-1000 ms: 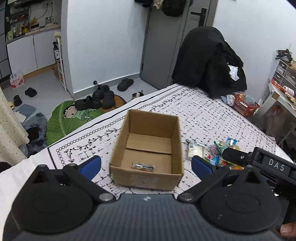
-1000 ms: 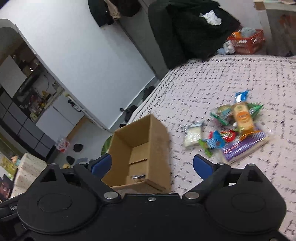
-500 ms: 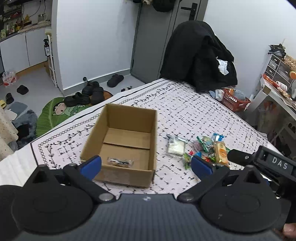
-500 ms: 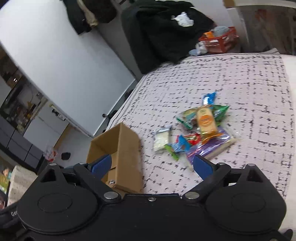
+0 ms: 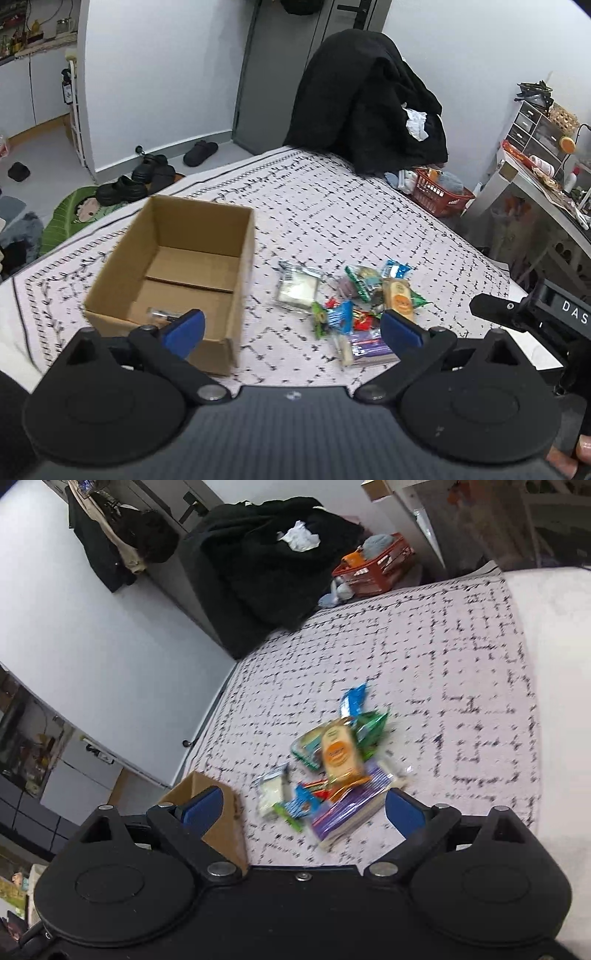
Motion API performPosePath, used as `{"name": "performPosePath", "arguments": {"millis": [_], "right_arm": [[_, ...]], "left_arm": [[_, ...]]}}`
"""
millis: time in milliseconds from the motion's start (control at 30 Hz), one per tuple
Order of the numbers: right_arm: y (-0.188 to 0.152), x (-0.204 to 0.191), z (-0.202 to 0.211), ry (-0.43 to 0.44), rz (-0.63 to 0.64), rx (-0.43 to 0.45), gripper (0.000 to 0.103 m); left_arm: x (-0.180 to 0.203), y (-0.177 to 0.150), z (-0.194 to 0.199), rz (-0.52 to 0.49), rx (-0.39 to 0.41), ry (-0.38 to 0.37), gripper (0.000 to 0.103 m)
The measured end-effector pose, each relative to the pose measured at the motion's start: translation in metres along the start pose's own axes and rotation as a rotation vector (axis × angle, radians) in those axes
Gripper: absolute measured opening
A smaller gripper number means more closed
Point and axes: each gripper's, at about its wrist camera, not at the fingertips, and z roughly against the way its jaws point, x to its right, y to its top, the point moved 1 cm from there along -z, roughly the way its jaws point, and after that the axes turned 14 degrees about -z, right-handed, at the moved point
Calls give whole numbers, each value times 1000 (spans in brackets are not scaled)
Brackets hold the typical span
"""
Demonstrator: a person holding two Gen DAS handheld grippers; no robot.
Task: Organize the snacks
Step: 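Withdraw both open tools from the box back toward the snack pile, then grasp the breadstick packet with the right tool while the left tool grasps the green-blue candy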
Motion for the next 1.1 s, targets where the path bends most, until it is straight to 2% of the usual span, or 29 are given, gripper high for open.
{"name": "performPosePath", "arguments": {"millis": [233, 400, 733, 1100], "right_arm": [[12, 12, -12, -33, -1, -6, 95], [17, 18, -26, -49, -10, -31, 94], [28, 16, -58, -100, 12, -50, 86], [39, 18, -106, -149, 37, -124, 76]], "left_arm": [[20, 0, -25, 12, -17, -41, 100], [30, 0, -44, 17, -35, -57, 96], [35, 0, -92, 85, -75, -55, 87], [35, -2, -151, 151, -136, -58, 75]]}}
